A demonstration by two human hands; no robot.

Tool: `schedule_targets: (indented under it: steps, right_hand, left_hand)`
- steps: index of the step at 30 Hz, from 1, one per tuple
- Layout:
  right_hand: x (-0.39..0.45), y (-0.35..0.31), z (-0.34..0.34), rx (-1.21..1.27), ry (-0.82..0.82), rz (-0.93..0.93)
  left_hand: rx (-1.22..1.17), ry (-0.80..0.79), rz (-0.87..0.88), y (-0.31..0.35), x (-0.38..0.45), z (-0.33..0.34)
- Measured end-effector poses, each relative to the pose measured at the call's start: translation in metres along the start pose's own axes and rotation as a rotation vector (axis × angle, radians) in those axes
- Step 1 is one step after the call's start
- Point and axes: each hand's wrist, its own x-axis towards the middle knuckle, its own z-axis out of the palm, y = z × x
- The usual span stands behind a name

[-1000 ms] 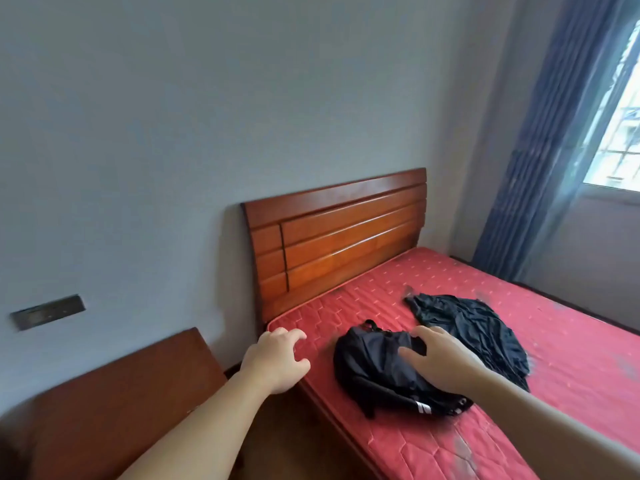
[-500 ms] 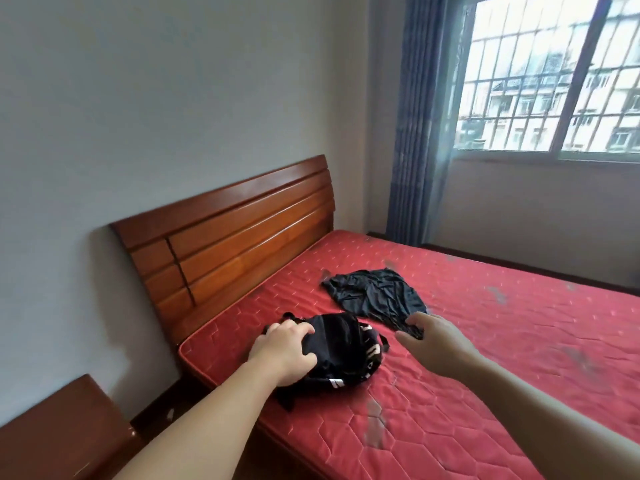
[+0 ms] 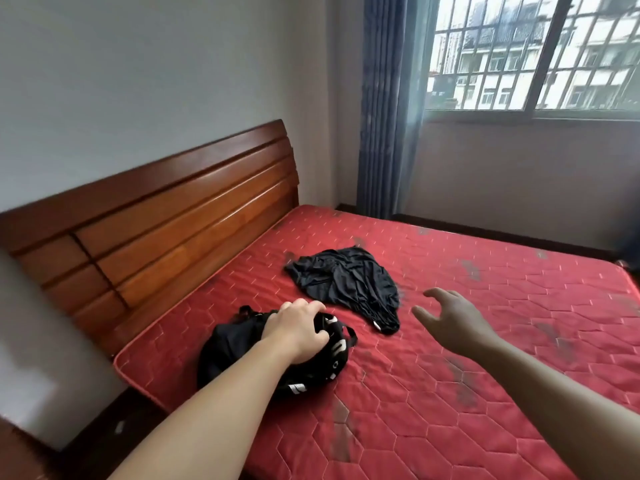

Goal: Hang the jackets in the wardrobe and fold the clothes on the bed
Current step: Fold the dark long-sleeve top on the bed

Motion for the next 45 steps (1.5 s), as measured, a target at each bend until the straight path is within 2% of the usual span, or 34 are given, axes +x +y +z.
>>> schedule_targets:
  steps: [8,17,22,29,34,39,43,45]
  right_hand:
    - [0.15,0.032,0.088,-0.058,-0.05,0.205]
    - [0.267,0.093,0.16,-0.039,-0.175,0.374]
    - [0.333,0.15,0.227,-0.044,-0.277,0.404]
    - [0.406,0.237,0.349,-0.058,-0.394,0.385]
    - [0.445,0.266,0.42,0.089,-0.293,0.558]
    - [0.463,0.28,0.449,0.305,-0.212,0.79]
    - [0.466,0.284,0.453,0.3,-0.262,0.729]
    - [0.461,0.283,0.453,0.421,-0.223,0.733]
  left_hand:
    - [0.001,-0.062,0.058,-0.043,0.202,0.071]
    - [-0.017,-0.221,0.139,-0.025,0.354,0.152]
    - [-0.001,-0.347,0.084,-0.027,0.415,0.228]
    - [0.068,-0.476,0.122,-0.025,0.486,0.366]
    - [0.046,-0.455,0.217,-0.017,0.536,0.44]
    - [0.104,-0.476,0.199,-0.016,0.564,0.479]
    - [0.241,-0.314,0.224,-0.019,0.558,0.492]
    - [0.312,-0.293,0.281,-0.02,0.557,0.491]
